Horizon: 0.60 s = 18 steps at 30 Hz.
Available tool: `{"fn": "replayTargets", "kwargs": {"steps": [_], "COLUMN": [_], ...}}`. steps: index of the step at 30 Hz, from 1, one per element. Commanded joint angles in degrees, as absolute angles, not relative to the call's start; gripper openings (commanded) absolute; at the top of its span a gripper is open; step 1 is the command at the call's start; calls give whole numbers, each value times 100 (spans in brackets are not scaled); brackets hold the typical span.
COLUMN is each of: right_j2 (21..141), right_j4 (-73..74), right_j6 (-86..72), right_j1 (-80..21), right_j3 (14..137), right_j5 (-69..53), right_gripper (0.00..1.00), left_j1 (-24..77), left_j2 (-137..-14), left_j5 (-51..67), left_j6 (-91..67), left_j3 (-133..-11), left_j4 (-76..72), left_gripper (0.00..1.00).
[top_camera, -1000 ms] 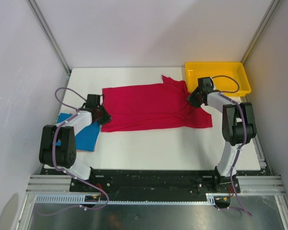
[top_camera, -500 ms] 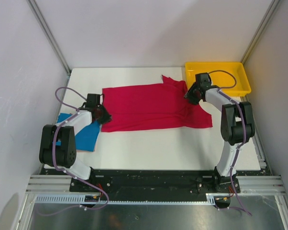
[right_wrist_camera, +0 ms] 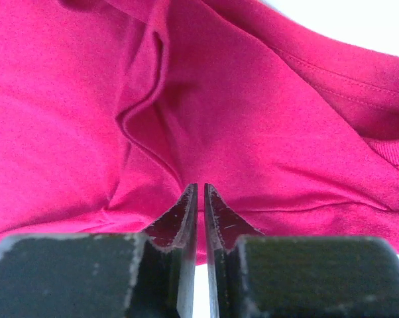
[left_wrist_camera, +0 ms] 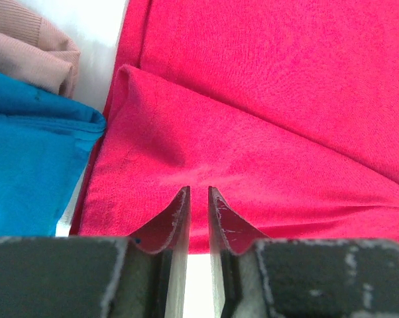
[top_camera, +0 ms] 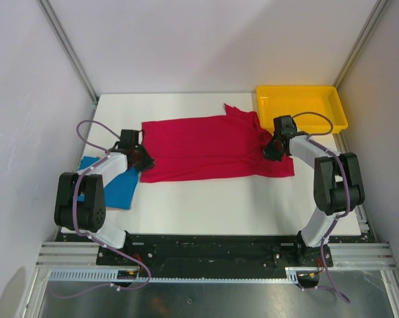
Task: Fold and stack the t-shirts
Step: Fold the flattened tshirt in 1/3 of the way
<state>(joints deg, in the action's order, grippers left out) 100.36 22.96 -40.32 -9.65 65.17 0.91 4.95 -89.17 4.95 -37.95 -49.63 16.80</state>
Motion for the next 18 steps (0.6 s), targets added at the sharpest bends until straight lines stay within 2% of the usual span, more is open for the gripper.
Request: {"fn": "replayTargets", "kwargs": {"steps": [1,18], "right_j2": [9982,10478], "right_j4": [2228,1426], "right_j6": [-3992,-4134], "right_j1": [-973,-1095], "right_j3": [6468,6497], "right_j5": [282,-300], "right_gripper": [11,9], "left_j1": [458,461], "left_j2": [-8862,-8864], "left_j5": [564,535], "left_j6": [-3683,-3666], "left_j3": [-5165,-5191], "left_j4": [1551,1551], "left_gripper": [20,20]}}
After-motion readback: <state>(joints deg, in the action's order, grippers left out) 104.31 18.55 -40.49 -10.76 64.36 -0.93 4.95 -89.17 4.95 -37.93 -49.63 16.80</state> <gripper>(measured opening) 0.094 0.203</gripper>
